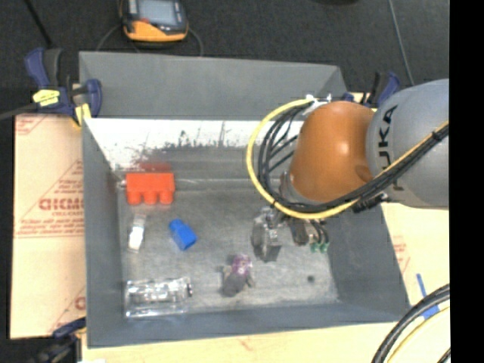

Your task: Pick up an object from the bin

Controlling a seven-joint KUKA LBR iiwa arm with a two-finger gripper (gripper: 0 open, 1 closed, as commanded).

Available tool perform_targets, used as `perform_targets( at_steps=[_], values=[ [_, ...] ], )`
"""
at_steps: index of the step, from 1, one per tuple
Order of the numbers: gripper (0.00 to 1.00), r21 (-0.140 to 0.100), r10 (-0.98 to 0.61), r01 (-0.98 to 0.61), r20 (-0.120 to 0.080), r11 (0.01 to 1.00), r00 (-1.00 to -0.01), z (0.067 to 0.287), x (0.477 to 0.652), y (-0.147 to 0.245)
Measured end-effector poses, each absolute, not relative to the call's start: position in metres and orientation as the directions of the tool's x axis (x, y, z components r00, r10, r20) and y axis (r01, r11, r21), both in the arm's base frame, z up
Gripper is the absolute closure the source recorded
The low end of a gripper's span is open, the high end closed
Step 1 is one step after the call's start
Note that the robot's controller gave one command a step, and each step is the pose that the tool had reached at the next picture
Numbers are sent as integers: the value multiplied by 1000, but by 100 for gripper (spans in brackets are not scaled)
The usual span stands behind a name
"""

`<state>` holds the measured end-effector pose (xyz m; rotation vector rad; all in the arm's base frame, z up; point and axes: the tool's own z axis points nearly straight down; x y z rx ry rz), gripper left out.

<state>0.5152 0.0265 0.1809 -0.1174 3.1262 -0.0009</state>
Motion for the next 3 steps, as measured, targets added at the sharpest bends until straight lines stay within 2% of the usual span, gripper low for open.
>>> perform_targets(
  at_steps=[1,2,3],
  values=[
    [0,-1,-76,-76,-3,997,-997,176,513,26],
    [0,0,-276,-276,2,961,-961,68,499,16],
    [0,1,-718,-718,1,696,-696,70,489,37]
  ],
)
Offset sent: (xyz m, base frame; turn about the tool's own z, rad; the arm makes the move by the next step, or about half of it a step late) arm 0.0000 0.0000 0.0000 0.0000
